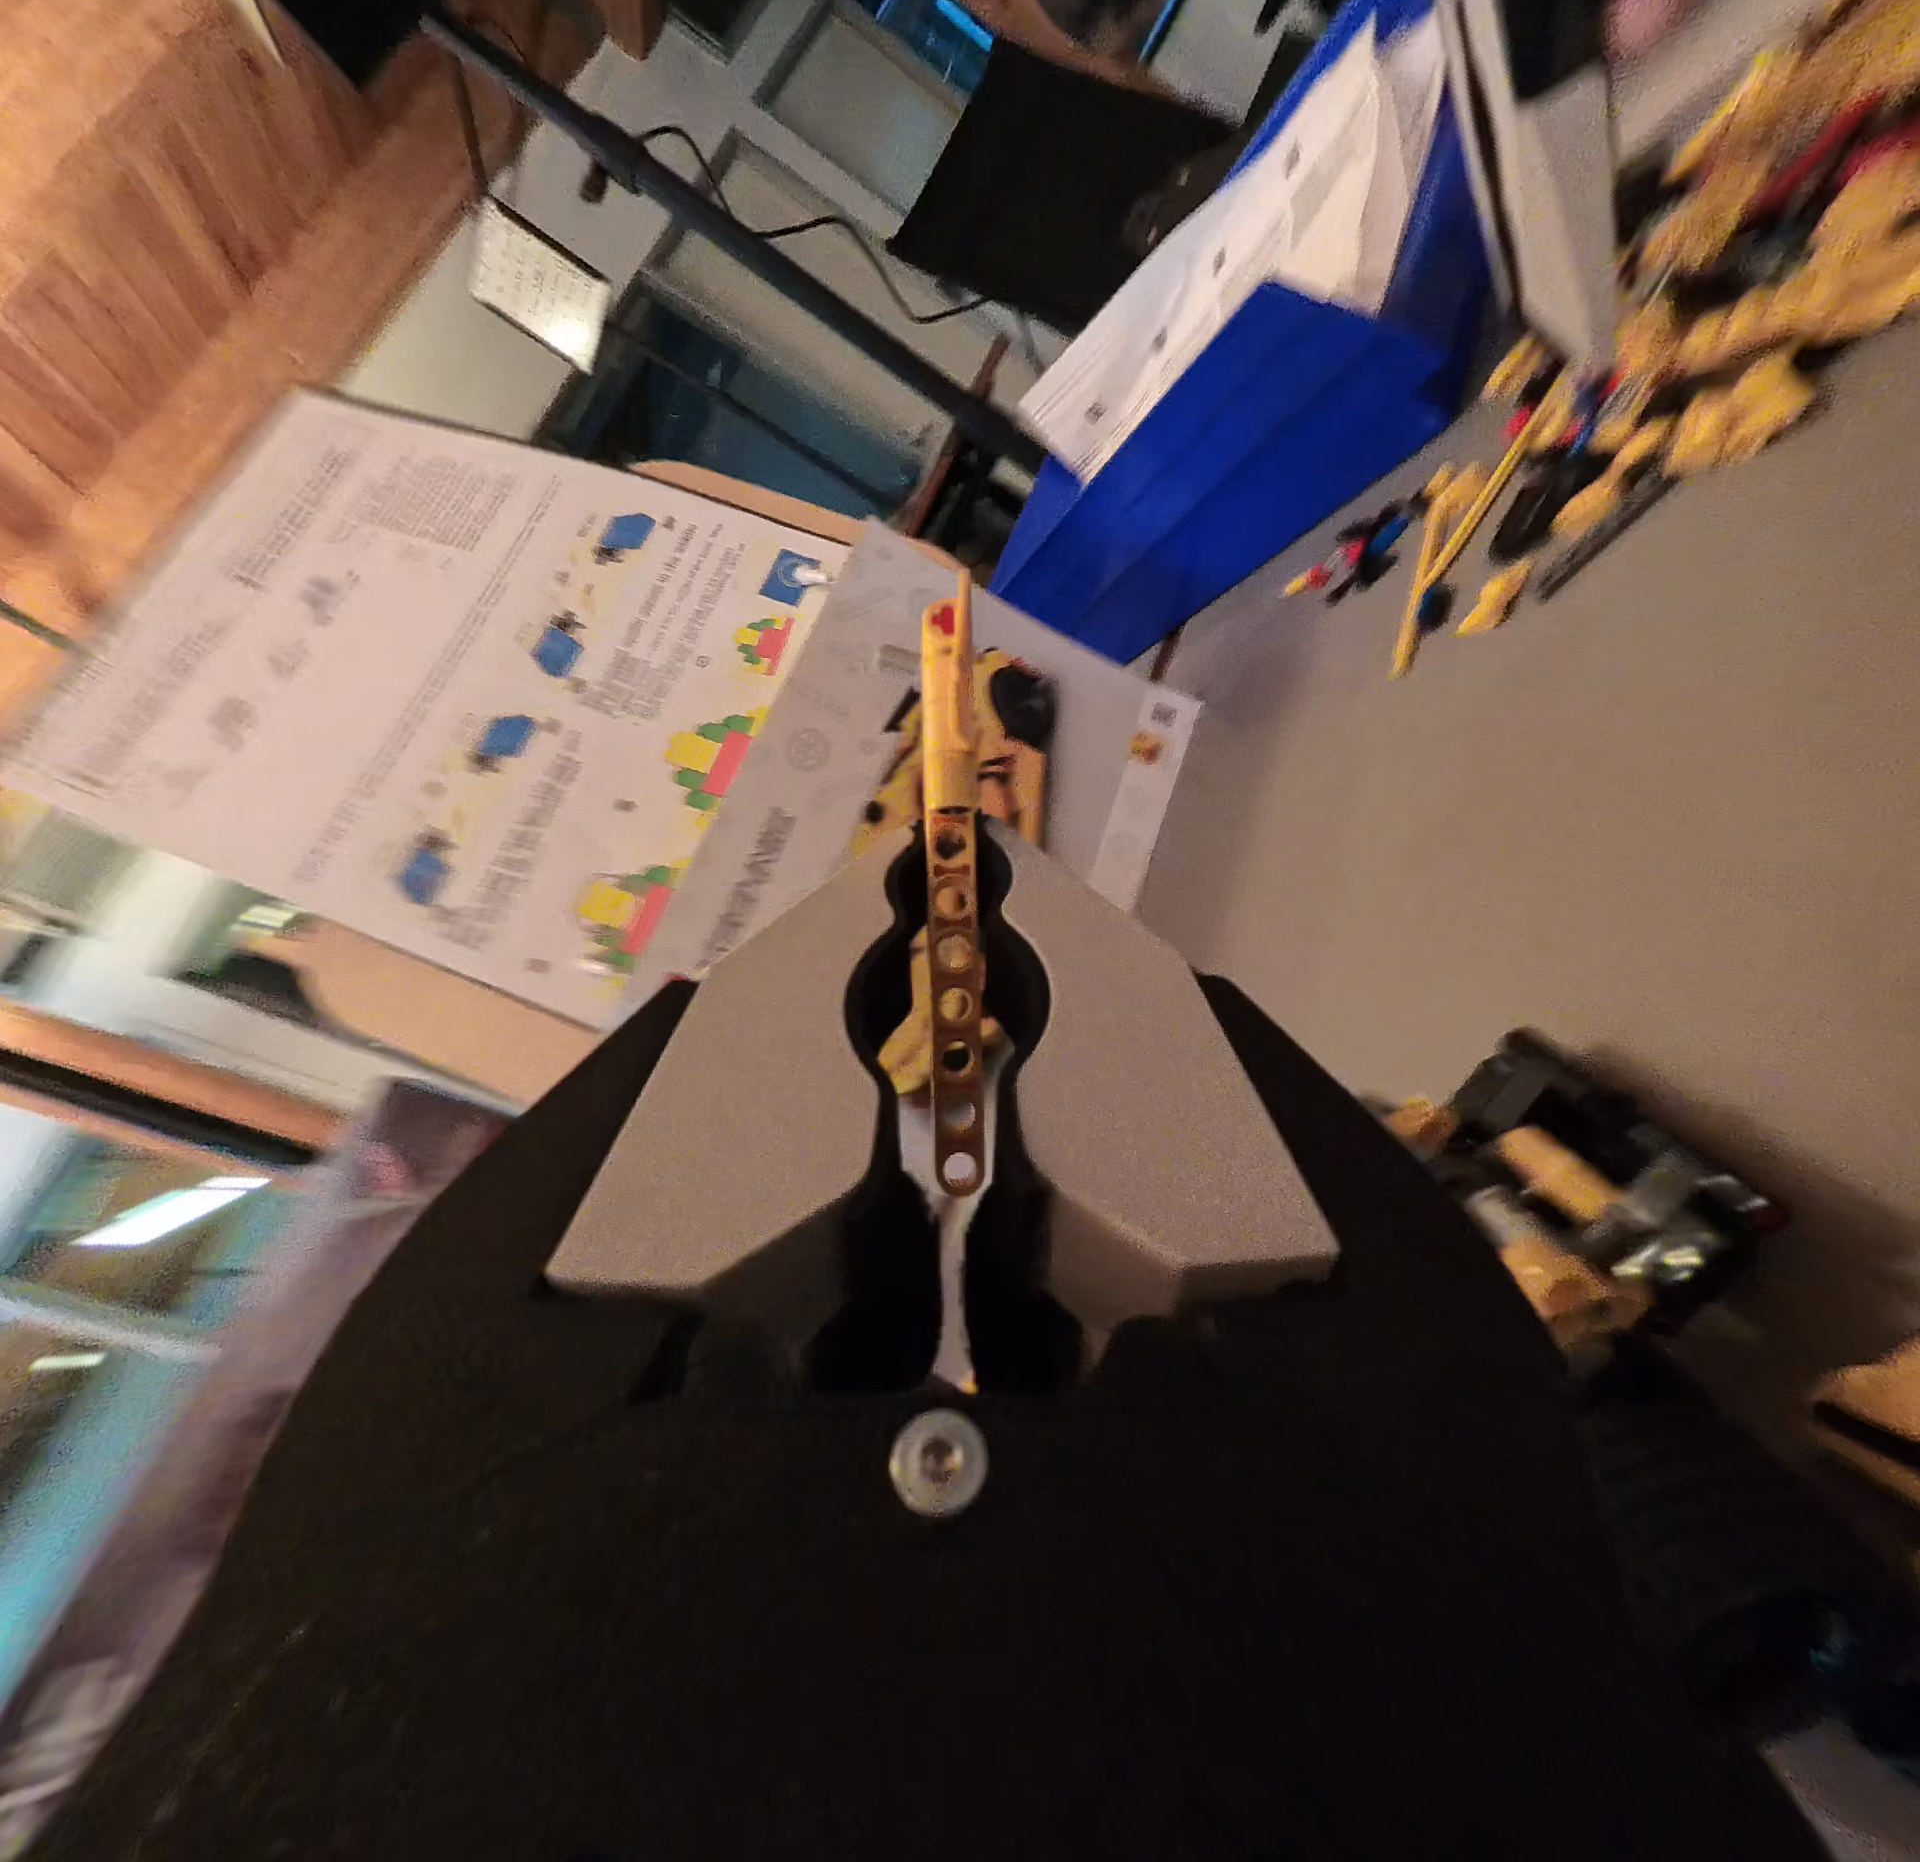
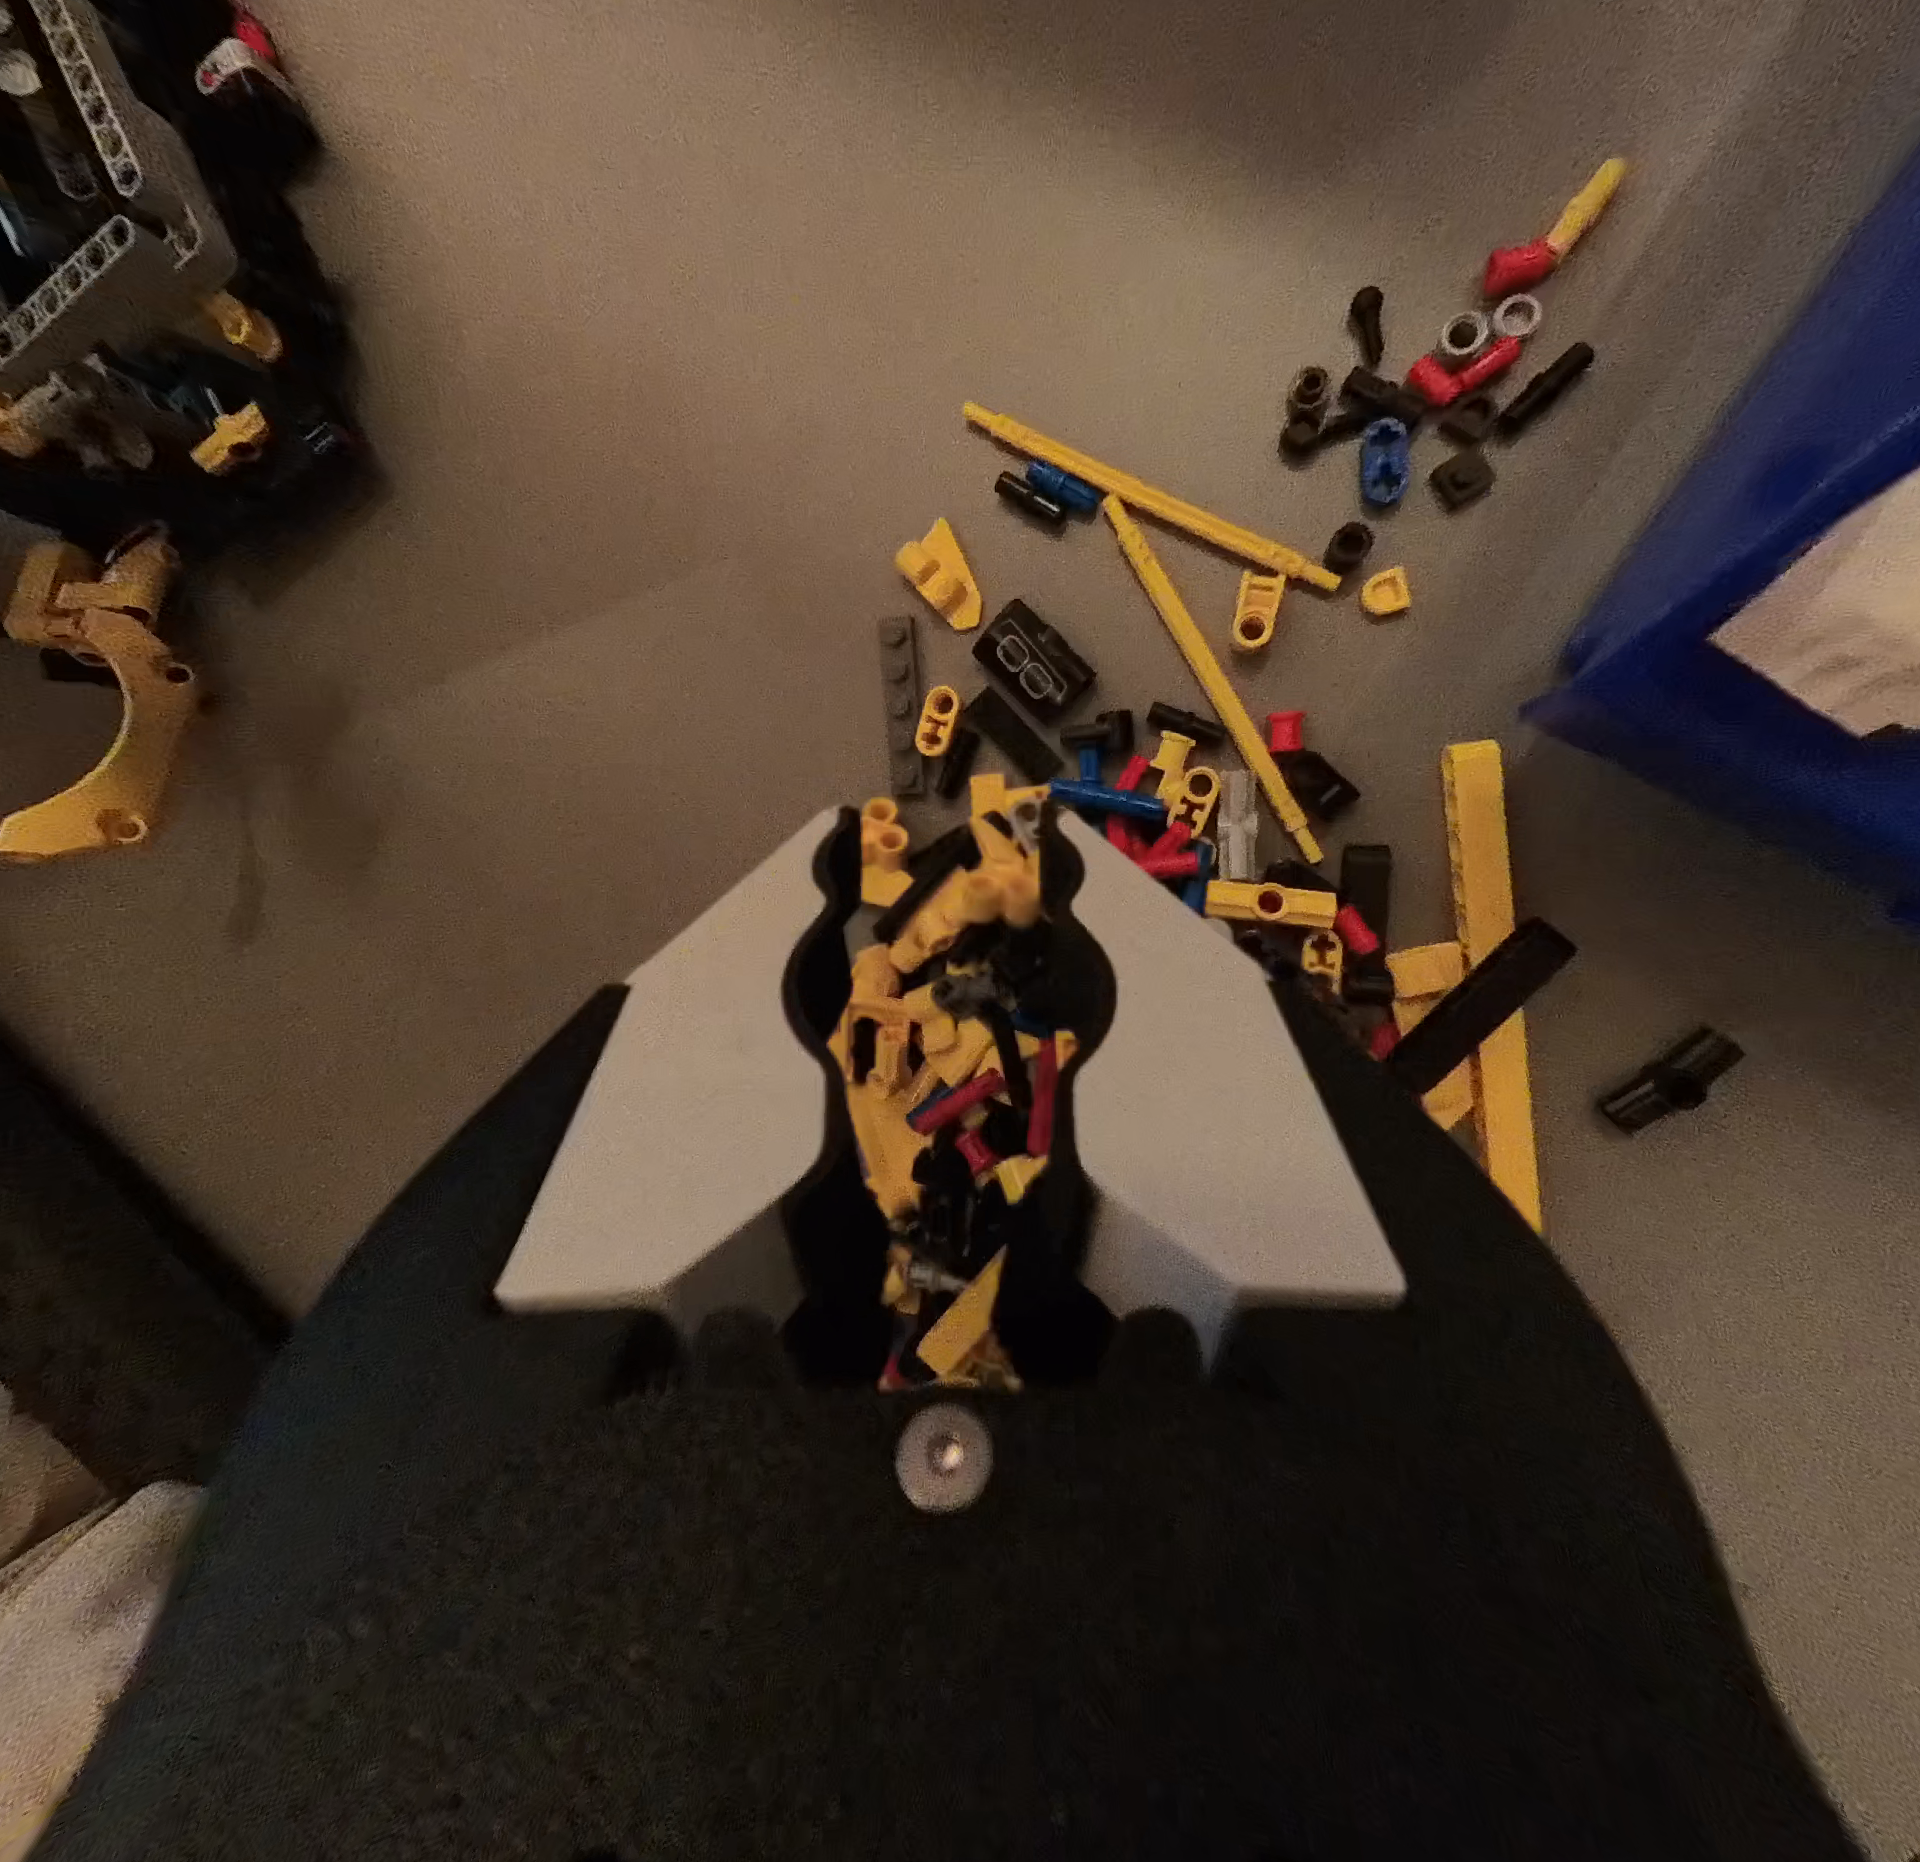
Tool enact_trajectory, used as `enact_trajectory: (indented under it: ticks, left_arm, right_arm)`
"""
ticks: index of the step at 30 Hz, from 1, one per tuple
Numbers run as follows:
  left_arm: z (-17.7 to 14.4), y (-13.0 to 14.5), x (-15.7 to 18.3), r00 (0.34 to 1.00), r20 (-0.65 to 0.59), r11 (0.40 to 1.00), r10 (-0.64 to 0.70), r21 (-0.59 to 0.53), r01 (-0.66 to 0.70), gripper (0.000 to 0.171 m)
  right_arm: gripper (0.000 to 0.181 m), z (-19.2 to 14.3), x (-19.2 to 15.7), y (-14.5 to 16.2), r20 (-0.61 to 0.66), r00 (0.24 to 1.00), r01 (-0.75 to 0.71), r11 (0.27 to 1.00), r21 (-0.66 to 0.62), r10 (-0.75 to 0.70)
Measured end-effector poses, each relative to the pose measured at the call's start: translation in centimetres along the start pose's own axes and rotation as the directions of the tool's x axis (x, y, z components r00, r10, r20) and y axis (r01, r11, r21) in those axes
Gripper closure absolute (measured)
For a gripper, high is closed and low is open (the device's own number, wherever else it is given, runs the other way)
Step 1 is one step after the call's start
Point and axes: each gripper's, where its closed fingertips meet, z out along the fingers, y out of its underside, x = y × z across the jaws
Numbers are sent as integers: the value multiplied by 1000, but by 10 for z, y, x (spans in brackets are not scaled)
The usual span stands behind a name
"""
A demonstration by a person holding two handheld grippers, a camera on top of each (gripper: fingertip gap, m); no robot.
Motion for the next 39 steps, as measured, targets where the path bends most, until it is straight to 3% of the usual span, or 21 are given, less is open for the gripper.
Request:
enact_trajectory:
  ticks: [1, 3, 5, 6, 8, 9, 11, 13, 19, 33, 37, 39]
  left_arm:
    - [-1, -4, 2, 987, -67, 989, -145, 27, 147, 166]
    - [-5, -14, -5, 882, -189, 890, -431, 70, 450, 166]
    - [-15, -31, -11, 673, -382, 703, -633, 79, 706, 166]
    - [-22, -39, -16, 562, -466, 599, -683, 83, 796, 166]
    - [-35, -49, -25, 384, -595, 431, -706, 69, 900, 166]
    - [-42, -54, -26, 303, -658, 370, -689, 40, 928, 166]
    - [-49, -57, -38, 194, -713, 249, -674, 28, 968, 167]
    - [-57, -60, -43, 102, -767, 169, -634, -9, 986, 167]
    - [-57, -57, -42, 44, -779, 135, -626, -53, 989, 166]
    - [-55, -60, -36, 33, -784, 145, -620, -74, 987, 166]
    - [-56, -58, -56, 101, -760, 109, -642, 41, 993, 167]
    - [-55, -59, -67, 81, -750, 49, -657, 64, 997, 167]
  right_arm:
    - [147, -1, -1, -5, 6, 1000, 15, 999, 29, -15]
    - [150, -11, -19, -40, 50, 993, 92, 973, 212, -105]
    - [151, -33, -65, -82, 168, 952, 157, 878, 453, -257]
    - [153, -50, -95, -103, 232, 910, 146, 790, 596, -343]
    - [157, -87, -153, -132, 359, 793, 9, 600, 800, -491]
    - [157, -100, -180, -137, 412, 714, -51, 544, 838, -567]
    - [151, -105, -218, -140, 438, 620, -86, 499, 863, -651]
    - [149, -94, -241, -138, 438, 579, -49, 508, 860, -687]
    - [154, -83, -251, -154, 383, 651, -57, 461, 886, -655]
    - [167, -82, -254, -152, 415, 630, -62, 491, 869, -656]
    - [169, -81, -252, -153, 380, 650, -4, 498, 867, -657]
    - [169, -82, -251, -156, 412, 649, -45, 508, 860, -640]
